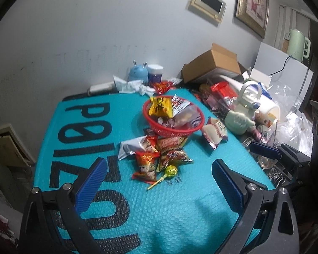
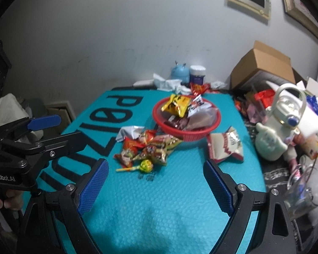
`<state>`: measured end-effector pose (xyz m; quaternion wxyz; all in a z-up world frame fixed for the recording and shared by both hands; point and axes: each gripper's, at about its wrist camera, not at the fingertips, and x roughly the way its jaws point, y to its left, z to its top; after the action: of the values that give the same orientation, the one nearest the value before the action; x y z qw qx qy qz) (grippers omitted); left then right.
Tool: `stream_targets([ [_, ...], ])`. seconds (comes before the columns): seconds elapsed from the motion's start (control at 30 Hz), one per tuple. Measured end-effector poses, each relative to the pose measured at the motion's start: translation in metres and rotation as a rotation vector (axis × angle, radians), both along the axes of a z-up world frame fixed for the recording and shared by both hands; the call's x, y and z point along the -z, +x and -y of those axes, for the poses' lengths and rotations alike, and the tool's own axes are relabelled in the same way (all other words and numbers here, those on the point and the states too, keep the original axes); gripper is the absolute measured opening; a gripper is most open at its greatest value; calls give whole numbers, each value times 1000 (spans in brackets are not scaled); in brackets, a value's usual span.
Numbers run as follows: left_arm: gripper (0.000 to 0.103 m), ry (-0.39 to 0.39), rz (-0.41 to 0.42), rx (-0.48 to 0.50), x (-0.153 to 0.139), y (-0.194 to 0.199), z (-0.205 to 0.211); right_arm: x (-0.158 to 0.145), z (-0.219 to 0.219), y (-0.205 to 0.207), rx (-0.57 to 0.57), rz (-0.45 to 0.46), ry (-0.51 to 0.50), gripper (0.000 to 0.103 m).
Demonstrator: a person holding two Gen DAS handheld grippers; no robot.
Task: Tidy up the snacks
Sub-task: 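Withdraw both tools and move toward the snacks beside the basket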
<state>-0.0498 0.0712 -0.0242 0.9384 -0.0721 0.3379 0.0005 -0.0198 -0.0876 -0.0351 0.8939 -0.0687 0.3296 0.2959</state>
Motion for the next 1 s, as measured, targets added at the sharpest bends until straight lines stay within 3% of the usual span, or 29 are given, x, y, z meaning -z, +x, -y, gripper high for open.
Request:
stream_targets([
  [0.6, 100, -24, -134, -12, 58, 46, -33, 66, -28, 44, -23, -194, -28, 71],
  [1.0, 100, -28, -165, 7, 79, 68, -45, 96, -48, 70, -58, -276, -19, 60],
])
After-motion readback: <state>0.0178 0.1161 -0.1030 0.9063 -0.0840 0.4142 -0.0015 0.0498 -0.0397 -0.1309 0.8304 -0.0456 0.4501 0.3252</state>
